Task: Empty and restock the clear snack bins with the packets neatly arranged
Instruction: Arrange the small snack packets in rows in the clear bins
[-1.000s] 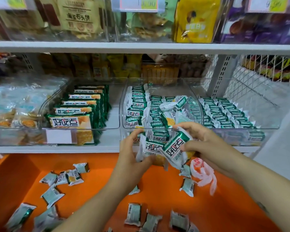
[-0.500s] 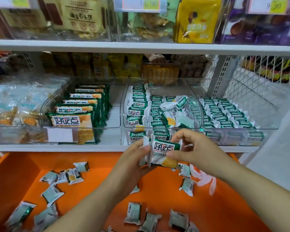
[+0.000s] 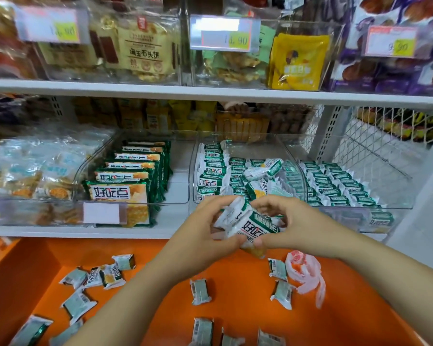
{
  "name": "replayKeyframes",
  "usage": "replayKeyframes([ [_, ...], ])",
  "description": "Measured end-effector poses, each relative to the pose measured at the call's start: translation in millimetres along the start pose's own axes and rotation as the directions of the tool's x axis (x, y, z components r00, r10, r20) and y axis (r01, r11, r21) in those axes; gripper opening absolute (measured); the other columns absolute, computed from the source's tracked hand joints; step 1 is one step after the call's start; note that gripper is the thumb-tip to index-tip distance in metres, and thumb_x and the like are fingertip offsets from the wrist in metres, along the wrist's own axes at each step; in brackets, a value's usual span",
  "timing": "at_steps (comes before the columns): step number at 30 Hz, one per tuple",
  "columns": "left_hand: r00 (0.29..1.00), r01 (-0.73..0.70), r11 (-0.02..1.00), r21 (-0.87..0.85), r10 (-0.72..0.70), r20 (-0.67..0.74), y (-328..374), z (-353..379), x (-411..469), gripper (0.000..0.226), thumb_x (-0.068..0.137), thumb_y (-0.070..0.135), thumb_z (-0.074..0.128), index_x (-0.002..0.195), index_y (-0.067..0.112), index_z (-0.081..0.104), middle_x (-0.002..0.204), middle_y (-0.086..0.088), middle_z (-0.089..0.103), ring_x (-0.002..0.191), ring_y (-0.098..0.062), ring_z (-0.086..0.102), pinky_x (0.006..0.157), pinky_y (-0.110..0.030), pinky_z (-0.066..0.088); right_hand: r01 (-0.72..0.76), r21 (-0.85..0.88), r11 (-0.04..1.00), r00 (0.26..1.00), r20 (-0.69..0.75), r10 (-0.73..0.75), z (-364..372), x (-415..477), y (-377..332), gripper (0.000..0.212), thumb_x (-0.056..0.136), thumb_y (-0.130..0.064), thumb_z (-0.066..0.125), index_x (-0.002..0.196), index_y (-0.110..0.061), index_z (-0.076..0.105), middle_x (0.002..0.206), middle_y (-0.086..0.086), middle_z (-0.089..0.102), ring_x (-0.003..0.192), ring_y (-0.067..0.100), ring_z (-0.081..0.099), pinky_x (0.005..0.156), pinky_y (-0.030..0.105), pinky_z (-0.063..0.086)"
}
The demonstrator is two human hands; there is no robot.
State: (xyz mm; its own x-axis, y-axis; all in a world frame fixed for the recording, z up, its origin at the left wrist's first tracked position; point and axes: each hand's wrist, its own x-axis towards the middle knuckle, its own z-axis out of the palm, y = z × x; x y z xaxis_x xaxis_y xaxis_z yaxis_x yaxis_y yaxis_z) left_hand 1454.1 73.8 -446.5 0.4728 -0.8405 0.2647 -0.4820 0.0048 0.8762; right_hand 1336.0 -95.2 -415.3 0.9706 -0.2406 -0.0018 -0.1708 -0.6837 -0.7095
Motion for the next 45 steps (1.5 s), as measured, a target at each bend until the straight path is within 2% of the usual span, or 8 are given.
replayKeyframes([
  [4,0.999,0.019,0.996,0.089,-0.015,-0.052,0.0,-27.4,36.4,0.049,0.082,0.035,0.069,0.127,0.038,0.050,0.118,0.021,0.053,0.110,0.013,0.048,0.084,-0.001,0.039,0.033,-0.056,0.998,0.991,-0.131,-0.040,-18.2,25.3,-5.8,0.047,0.075,-0.023,0.079,0.110,-0.035,0.050,0.104,-0.021,0.056,0.088,-0.019,0.053,0.077,0.000,0.040],
  [9,0.947,0.127,0.950,0.285,-0.031,-0.320,-25.4,-51.9,69.8,0.034,0.091,0.026,0.062,0.124,0.031,0.056,0.124,0.011,0.055,0.114,-0.001,0.049,0.101,-0.022,0.037,0.004,-0.186,0.983,0.941,-0.331,-0.067,-61.6,90.1,13.4,0.061,0.072,-0.029,0.081,0.124,-0.021,0.050,0.118,0.000,0.053,0.105,0.014,0.056,0.089,0.028,0.048],
  [13,0.926,0.265,0.877,0.401,-0.116,-0.358,-36.5,-50.1,84.0,0.036,0.094,0.021,0.057,0.129,0.023,0.054,0.133,0.000,0.048,0.117,-0.011,0.047,0.095,-0.018,0.030,-0.022,-0.299,0.954,0.912,-0.398,-0.104,-78.5,127.5,35.7,0.063,0.077,-0.026,0.077,0.132,-0.013,0.049,0.123,0.006,0.052,0.102,0.016,0.049,0.084,0.025,0.038],
  [16,0.910,0.335,0.839,0.429,-0.171,-0.377,-31.7,-50.5,98.3,0.036,0.094,0.020,0.057,0.129,0.021,0.055,0.124,-0.010,0.054,0.087,-0.010,0.050,0.079,-0.021,0.036,-0.044,-0.338,0.940,0.911,-0.400,-0.101,-79.3,142.2,51.4,0.065,0.077,-0.026,0.078,0.132,-0.009,0.049,0.125,0.012,0.055,0.108,0.023,0.052,0.082,0.025,0.038],
  [19,0.897,0.354,0.849,0.393,-0.190,-0.398,-30.9,-53.2,112.8,0.033,0.095,0.020,0.055,0.128,0.018,0.056,0.111,-0.016,0.056,0.065,-0.002,0.048,0.064,-0.019,0.038,-0.069,-0.354,0.933,0.909,-0.408,-0.088,-80.7,150.2,61.5,0.065,0.077,-0.027,0.078,0.132,-0.008,0.049,0.122,0.012,0.056,0.107,0.026,0.055,0.081,0.027,0.040],
  [24,0.888,0.345,0.879,0.330,-0.192,-0.418,-54.4,-59.2,140.7,0.032,0.095,0.021,0.057,0.126,0.018,0.058,0.128,-0.005,0.056,0.114,-0.016,0.054,0.091,-0.023,0.038,-0.047,-0.404,0.913,0.939,-0.329,-0.097,-79.7,178.5,72.2,0.057,0.079,-0.026,0.076,0.128,-0.016,0.051,0.119,0.007,0.062,0.097,0.021,0.057,0.077,0.029,0.045],
  [34,0.848,0.220,0.972,0.080,-0.150,-0.509,-91.7,-82.4,179.6,0.016,0.095,0.019,0.055,0.109,0.024,0.061,0.091,0.014,0.060,0.080,0.006,0.052,0.059,-0.002,0.036,-0.193,-0.472,0.860,0.981,-0.084,0.174,-67.0,263.8,93.8,0.080,0.086,-0.032,0.069,0.150,-0.019,0.022,0.151,0.006,0.031,0.132,0.026,0.040,0.096,0.024,0.035],
  [45,0.885,0.158,0.987,-0.032,-0.156,-0.439,-106.9,-92.9,182.5,0.015,0.094,0.023,0.057,0.108,0.029,0.060,0.094,0.011,0.063,0.076,-0.003,0.055,0.059,-0.003,0.040,-0.122,-0.609,0.784,0.983,-0.185,0.009,-53.0,280.8,95.9,0.055,0.094,-0.036,0.055,0.145,-0.030,0.036,0.149,0.004,0.030,0.100,0.015,0.050,0.079,0.026,0.042],
])
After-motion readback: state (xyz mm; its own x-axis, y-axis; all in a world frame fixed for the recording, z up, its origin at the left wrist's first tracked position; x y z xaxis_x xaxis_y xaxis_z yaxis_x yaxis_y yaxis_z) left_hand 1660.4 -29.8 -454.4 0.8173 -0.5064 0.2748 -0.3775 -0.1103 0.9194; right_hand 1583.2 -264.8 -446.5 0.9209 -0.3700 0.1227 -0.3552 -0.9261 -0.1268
